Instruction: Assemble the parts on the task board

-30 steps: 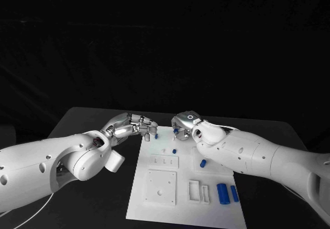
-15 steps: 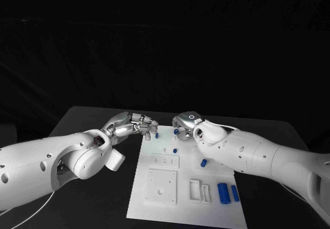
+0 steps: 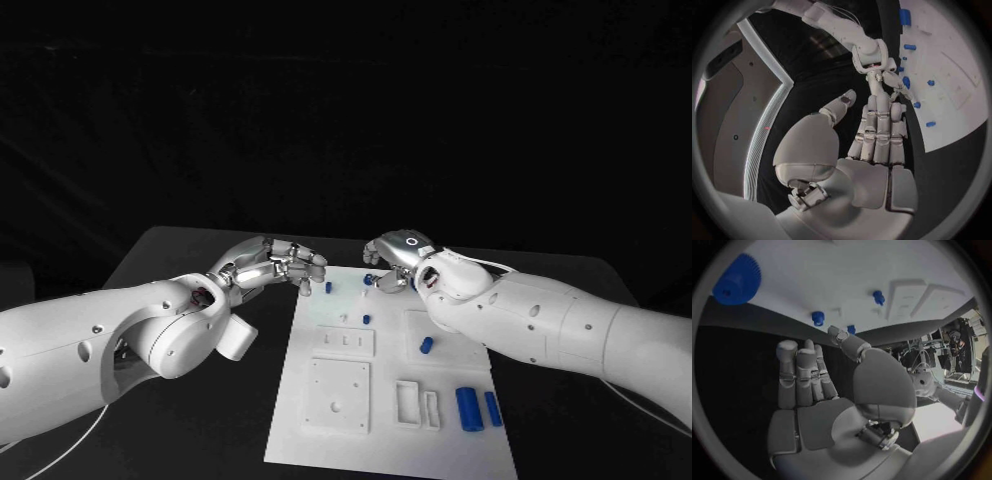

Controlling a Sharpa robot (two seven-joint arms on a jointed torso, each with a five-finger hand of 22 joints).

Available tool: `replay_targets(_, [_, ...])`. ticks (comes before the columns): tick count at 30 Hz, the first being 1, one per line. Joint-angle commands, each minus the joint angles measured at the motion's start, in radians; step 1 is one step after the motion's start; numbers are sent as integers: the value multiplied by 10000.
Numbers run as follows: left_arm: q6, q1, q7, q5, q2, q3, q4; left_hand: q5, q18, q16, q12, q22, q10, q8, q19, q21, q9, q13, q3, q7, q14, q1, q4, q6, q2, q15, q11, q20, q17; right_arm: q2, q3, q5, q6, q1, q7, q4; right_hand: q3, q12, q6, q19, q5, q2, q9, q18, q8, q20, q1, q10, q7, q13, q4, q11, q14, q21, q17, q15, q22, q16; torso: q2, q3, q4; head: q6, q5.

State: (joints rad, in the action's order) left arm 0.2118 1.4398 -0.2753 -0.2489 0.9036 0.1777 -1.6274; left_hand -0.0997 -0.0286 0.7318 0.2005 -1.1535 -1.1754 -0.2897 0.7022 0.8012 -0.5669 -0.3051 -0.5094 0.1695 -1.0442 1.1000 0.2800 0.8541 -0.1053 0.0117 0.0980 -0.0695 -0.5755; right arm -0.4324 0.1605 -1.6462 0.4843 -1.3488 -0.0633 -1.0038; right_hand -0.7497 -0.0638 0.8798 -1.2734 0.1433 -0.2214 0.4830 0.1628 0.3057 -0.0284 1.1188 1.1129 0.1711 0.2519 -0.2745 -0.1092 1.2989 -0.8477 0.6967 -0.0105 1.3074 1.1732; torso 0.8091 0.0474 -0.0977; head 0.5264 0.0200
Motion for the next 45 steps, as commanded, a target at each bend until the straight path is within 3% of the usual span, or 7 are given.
replay_targets(1, [-117,63,-123,-63,11,-7,-61,34,29,-54,-67,10,69,61,-61,-52,-12,-13,-66,-20,-22,37,11,-77,-10,27,-8,-152,12,-509,-236,766,46,-131,258,-617,122,-138,84,-45,44,18,-19,990,-27,22,-161,281,-19,4,27,79,4,64,-27,-24,137,67,-14,-32,122,-95,-23])
replay_targets(6, [-179,77,-143,-63,0,-6,-68,31,27,-57,-68,11,71,63,-62,-53,-15,-16,-74,-19,-20,48,15,-79,-11,28,-8,-152,14,-1170,-560,1465,-456,-257,455,-1015,478,-424,170,-32,210,206,-36,990,7,-1,-381,986,-61,198,-45,329,5,54,-75,-265,166,96,-34,-54,211,-213,23])
replay_targets(17, [-201,75,-157,-62,11,1,33,31,27,-60,-66,13,68,64,-63,-53,-19,-20,-78,-17,-20,51,15,-80,-11,29,-8,-151,15,-1910,-692,2907,-1646,-305,525,-726,1581,-3328,95,-124,624,330,-73,990,-96,-190,-518,2393,-481,3931,-142,995,5,29,8,-770,142,286,-96,-156,357,-221,-15])
replay_targets(19, [-211,75,-154,-62,28,9,35,31,27,-61,-66,14,67,64,-63,-53,-20,-21,-79,-17,-21,52,15,-81,-10,29,-8,-151,15,-1955,-692,2887,-1869,-305,485,-604,1919,-5687,-41,-252,916,304,-117,990,-214,-265,-395,1740,-418,6259,-63,996,84,-103,173,-925,210,528,-93,-183,377,-213,-16])
replay_targets(20, [-212,75,-152,-62,32,10,35,31,27,-61,-66,14,67,64,-63,-53,-20,-21,-80,-17,-21,53,15,-81,-9,29,-8,-150,15,-1965,-692,2867,-1977,-305,475,-578,2094,-7061,-146,-293,965,429,-158,990,-303,-272,-512,1535,-509,7482,-202,997,174,-219,411,-715,255,854,-93,-197,387,-204,-16])
replay_targets(24, [-221,74,-153,-63,49,15,43,30,27,-62,-66,14,67,64,-64,-53,-22,-23,-82,-17,-21,56,17,-82,-11,29,-8,-150,15,-1935,-691,2778,-2335,-301,416,-409,2161,-9105,-211,-268,1101,455,-219,990,-416,-370,-574,447,-305,9287,-127,830,-77,-625,997,-773,253,1318,-82,-191,381,-216,29])
replay_targets(45, [-284,64,-131,-171,-44,32,172,30,28,-67,-67,17,67,67,-65,-52,-29,-29,-88,-15,-23,56,12,-85,-5,31,-7,-147,17,-1298,-692,2742,-2318,261,441,522,2399,-10652,-616,-228,1293,541,-383,990,-676,-543,-753,573,-156,10077,-124,685,-158,-1331,1686,-597,242,1744,-71,-182,292,-168,118])
